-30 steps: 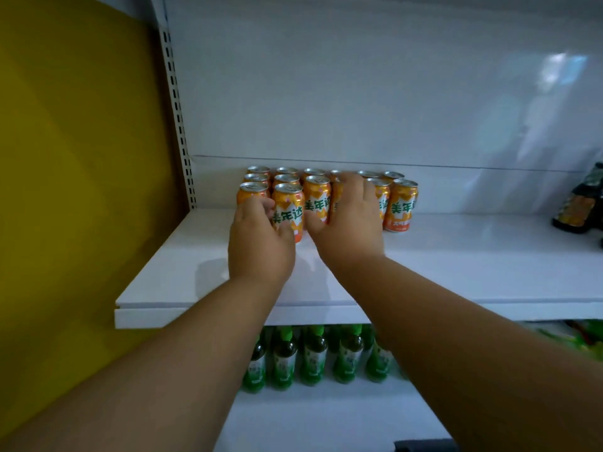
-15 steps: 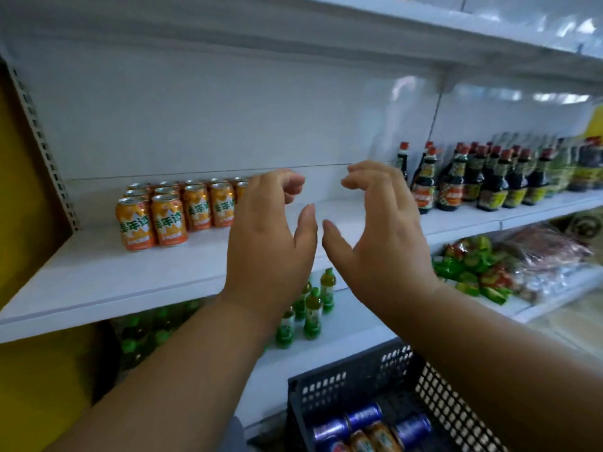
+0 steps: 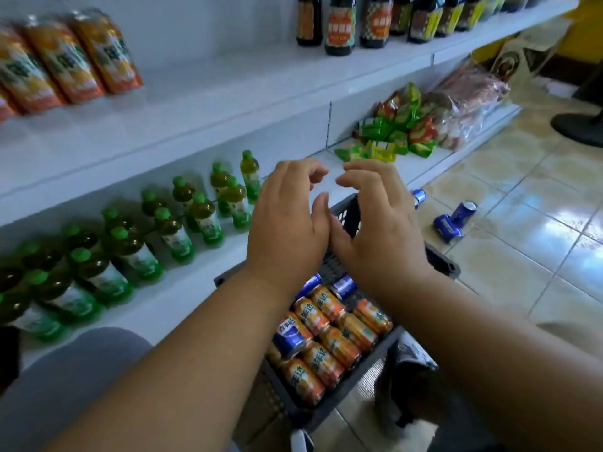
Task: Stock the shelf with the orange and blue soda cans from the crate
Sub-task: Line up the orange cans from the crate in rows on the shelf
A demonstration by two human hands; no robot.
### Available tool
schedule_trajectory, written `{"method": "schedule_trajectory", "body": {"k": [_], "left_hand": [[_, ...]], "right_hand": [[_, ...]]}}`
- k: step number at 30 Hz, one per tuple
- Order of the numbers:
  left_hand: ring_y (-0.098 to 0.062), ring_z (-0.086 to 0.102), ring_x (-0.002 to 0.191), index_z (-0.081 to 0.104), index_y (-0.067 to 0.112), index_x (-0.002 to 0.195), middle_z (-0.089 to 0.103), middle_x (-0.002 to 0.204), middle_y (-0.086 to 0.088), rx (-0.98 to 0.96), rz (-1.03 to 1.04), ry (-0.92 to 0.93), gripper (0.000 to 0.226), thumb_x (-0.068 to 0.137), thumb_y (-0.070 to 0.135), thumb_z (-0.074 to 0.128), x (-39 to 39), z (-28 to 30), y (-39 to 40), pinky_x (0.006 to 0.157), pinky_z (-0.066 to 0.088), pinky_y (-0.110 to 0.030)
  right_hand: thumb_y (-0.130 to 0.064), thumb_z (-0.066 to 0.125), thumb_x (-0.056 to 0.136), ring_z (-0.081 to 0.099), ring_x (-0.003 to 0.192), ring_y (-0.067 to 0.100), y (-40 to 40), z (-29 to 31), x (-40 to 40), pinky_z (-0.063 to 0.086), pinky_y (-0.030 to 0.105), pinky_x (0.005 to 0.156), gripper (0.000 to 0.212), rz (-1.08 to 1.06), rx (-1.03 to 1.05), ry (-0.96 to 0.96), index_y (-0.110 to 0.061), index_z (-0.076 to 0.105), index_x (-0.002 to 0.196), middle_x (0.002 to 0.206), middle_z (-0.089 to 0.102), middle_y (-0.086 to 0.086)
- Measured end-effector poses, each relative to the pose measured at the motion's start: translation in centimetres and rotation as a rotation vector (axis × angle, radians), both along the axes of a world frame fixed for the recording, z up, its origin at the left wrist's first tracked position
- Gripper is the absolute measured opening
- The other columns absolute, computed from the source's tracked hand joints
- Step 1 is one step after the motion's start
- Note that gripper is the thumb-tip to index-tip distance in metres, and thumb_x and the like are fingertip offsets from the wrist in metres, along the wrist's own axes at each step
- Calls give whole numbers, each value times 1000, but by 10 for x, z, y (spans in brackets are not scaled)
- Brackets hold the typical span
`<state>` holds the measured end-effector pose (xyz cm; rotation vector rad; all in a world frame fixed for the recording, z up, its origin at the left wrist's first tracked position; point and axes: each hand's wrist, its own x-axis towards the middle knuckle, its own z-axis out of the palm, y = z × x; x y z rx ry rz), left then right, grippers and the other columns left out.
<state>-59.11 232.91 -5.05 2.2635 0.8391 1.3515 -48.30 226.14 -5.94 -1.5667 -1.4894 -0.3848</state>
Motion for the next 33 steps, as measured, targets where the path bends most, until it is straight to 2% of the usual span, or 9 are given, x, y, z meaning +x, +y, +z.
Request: {"method": "schedule_trajectory", "body": {"k": [5, 10, 13, 20, 22, 26, 30, 33], "left_hand": [[-21, 53, 101, 57, 15, 111, 57, 110, -2, -220, -78, 243, 24, 89, 6, 57, 32, -94, 14, 86, 45, -34], [-22, 54, 98, 57, 15, 108, 58, 105, -2, -460, -65, 455, 17, 92, 12, 56, 54, -194, 30, 84, 47, -42], [-23, 55, 100, 56, 16, 108, 59, 107, -2, -545, -92, 531, 18, 91, 12, 58, 72, -233, 37, 83, 44, -38], [-21, 56, 100, 54, 18, 113, 57, 111, 1, -704, -150, 674, 21, 93, 15, 59, 104, -292, 51, 88, 47, -41], [-21, 56, 100, 53, 20, 114, 57, 112, 3, -745, -170, 727, 22, 92, 19, 60, 112, -305, 56, 87, 48, -40], [-21, 58, 95, 51, 24, 116, 57, 115, 3, -778, -261, 834, 26, 93, 24, 60, 120, -326, 66, 87, 50, -42], [-20, 59, 97, 51, 23, 119, 55, 115, 5, -830, -264, 875, 25, 95, 24, 59, 119, -339, 74, 88, 51, -41], [-20, 60, 99, 52, 25, 116, 56, 114, 5, -863, -258, 876, 24, 93, 26, 60, 116, -345, 76, 88, 52, -44]], "right_hand": [[-20, 66, 82, 57, 110, 31, 8, -93, 35, 49, 50, 87, 38, -22, -317, 77, -6, 60, 117, 121, 57, 12], [-26, 73, 78, 55, 106, 29, 19, -181, 62, 49, 45, 86, 49, -127, -718, 152, -12, 54, 122, 120, 54, 7], [-32, 71, 80, 53, 105, 32, 27, -225, 85, 47, 44, 85, 47, -184, -949, 123, -16, 51, 120, 117, 51, 8], [-36, 68, 84, 52, 114, 33, 49, -297, 121, 48, 43, 89, 46, -152, -1274, 144, -18, 52, 123, 125, 52, 9], [-38, 65, 86, 50, 119, 34, 57, -317, 132, 47, 44, 94, 47, -182, -1398, 137, -21, 51, 128, 129, 49, 10], [-37, 66, 86, 47, 128, 37, 68, -363, 151, 45, 50, 102, 66, -180, -1808, 35, -28, 37, 144, 140, 43, 14], [-31, 68, 88, 45, 132, 39, 77, -387, 155, 43, 50, 106, 84, -110, -1999, 1, -29, 19, 155, 148, 37, 20], [-30, 78, 79, 57, 115, 32, 85, -399, 157, 50, 45, 97, 74, -127, -1931, 104, -27, 43, 144, 132, 52, 13]]}}
